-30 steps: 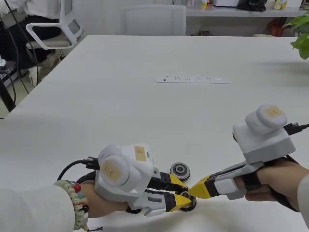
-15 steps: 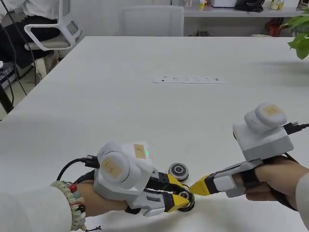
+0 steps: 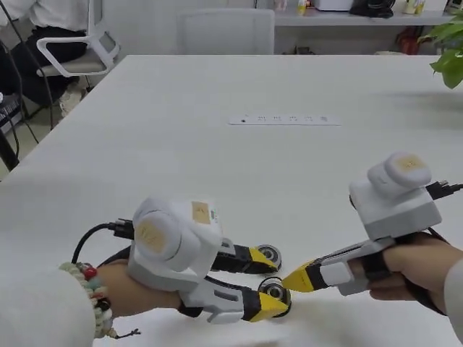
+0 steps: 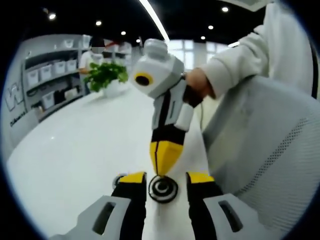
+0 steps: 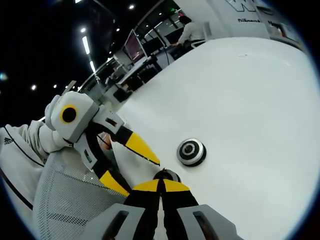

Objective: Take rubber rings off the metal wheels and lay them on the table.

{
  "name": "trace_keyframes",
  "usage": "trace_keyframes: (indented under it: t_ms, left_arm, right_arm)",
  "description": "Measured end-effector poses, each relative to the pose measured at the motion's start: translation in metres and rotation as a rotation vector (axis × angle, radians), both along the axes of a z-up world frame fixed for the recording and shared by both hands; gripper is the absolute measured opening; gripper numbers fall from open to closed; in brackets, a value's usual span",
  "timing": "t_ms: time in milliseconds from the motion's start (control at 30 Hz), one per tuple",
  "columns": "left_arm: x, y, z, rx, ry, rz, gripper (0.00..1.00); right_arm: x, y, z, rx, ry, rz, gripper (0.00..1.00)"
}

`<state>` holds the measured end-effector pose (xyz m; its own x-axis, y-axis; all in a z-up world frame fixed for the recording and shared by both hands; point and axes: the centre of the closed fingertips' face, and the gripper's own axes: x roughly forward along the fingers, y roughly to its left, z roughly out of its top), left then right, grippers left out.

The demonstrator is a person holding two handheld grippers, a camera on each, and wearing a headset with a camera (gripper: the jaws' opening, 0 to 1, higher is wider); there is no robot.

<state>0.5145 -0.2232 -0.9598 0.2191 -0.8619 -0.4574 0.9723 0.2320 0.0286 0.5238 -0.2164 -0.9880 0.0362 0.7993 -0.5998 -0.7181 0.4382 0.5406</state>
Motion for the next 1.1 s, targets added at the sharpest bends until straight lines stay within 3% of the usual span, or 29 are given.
trace_keyframes:
  t_ms: [167,333,433,600,733,1000,1100]
  left_arm:
    - [-0.002,0.006,0.018,-0.008,-0.039,-0.004,0.39]
    - [-0.001,0.013,0.031,0.015,-0.094,-0.010,0.46]
    - [-0.004,0.017,0.038,0.001,-0.080,-0.009,0.49]
    - [-0.009,0.030,0.050,0.003,-0.082,0.007,0.57]
    - [-0.012,0.044,0.067,-0.029,-0.068,0.045,0.66]
    - [-0.017,0.076,0.088,-0.024,-0.092,0.112,0.70]
    - [-0.019,0.091,0.090,-0.020,-0.100,0.150,0.71]
  right_arm:
    - [0.001,0.001,0.004,0.013,-0.002,0.003,0.00]
    - [-0.002,0.002,0.009,0.025,-0.003,0.005,0.00]
    - [-0.001,0.003,0.013,0.041,-0.005,0.000,0.00]
    - [0.002,0.005,0.022,0.069,-0.013,-0.022,0.00]
    - [0.005,0.006,0.029,0.098,-0.020,-0.041,0.00]
    - [0.006,0.008,0.036,0.117,-0.038,-0.051,0.00]
    - [0.006,0.010,0.041,0.130,-0.046,-0.050,0.00]
